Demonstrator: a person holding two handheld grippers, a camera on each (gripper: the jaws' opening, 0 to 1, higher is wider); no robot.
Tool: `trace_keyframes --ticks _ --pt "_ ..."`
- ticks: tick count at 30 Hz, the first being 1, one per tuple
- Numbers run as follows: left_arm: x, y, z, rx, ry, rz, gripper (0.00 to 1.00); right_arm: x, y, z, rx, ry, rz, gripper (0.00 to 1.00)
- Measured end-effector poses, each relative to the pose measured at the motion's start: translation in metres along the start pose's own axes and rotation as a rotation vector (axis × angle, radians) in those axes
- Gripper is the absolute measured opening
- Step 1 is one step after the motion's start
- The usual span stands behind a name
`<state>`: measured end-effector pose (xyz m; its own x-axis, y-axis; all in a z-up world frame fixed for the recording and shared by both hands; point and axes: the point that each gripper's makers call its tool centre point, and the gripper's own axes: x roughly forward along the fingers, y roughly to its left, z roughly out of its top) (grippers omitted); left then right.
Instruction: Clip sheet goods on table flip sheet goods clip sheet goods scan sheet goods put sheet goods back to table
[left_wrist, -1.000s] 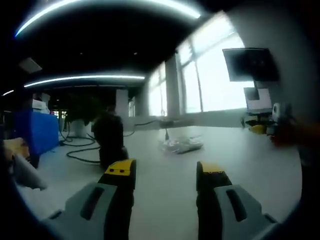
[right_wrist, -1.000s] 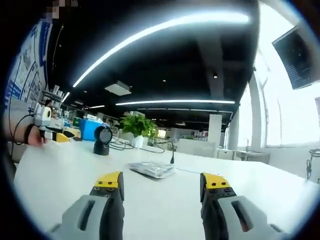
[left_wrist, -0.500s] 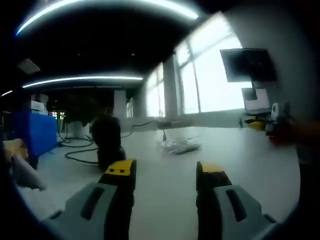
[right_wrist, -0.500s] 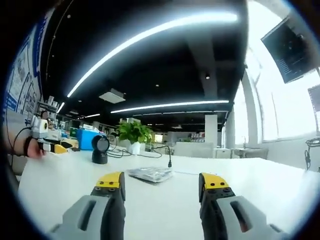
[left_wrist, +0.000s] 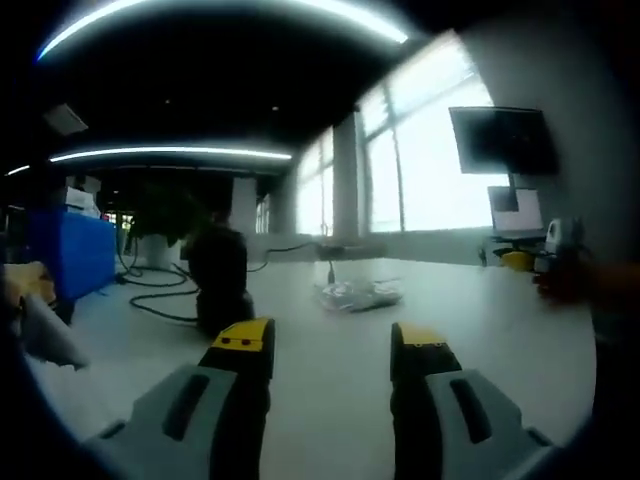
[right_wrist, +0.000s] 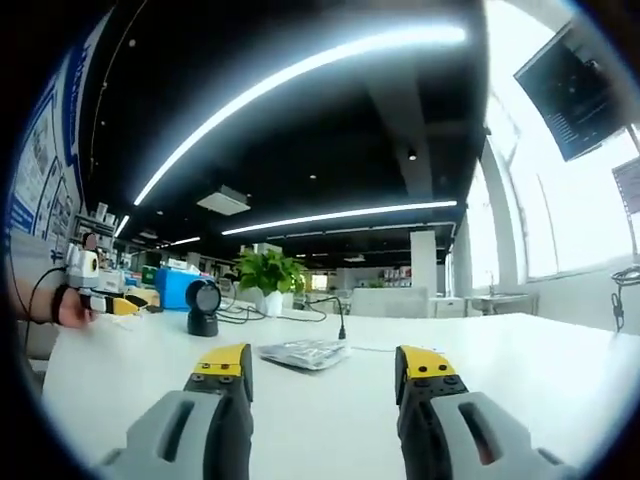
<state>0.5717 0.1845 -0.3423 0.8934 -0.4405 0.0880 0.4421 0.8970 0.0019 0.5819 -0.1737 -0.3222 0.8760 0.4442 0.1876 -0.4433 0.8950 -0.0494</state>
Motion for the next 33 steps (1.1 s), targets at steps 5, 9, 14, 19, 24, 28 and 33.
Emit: trace_keyframes --ticks 5,9,14,19,24,28,33 --pt "-0.0006 -0.0006 -0.0008 0.024 0.011 0.012 0.40 -0.0007 0.0043 0.0003 0.014 0.001 0.018 0.51" --pt "0.0000 0.0008 -0.0024 0.025 0.019 0.018 0.40 -0.0009 -0.0002 0.0011 0.052 -0.005 0.017 0.50" --pt "0.0004 -0.0001 -0.0019 0.040 0.018 0.017 0.40 -0.0021 -0.0002 0.0052 0.057 -0.025 0.013 0.50" --pt "0.0004 0.0001 -0.0010 0.030 0.013 0.018 0.40 -0.0011 0.0049 0.0018 0.048 -0.008 0.032 0.49" --pt "0.0011 -0.0027 -0.0014 0.039 0.016 0.008 0.40 -0.0019 0.0054 -0.0034 0.041 0.020 0.033 0.40" --pt "-0.0003 -0.0015 0.0010 0.032 0.004 0.012 0.40 -0.0023 0.0042 -0.0024 0.041 0.015 0.028 0.41" --pt "-0.0003 -0.0027 0.0009 0.038 0.006 0.010 0.40 -0.0031 0.0028 -0.0018 0.045 0.012 0.021 0.40"
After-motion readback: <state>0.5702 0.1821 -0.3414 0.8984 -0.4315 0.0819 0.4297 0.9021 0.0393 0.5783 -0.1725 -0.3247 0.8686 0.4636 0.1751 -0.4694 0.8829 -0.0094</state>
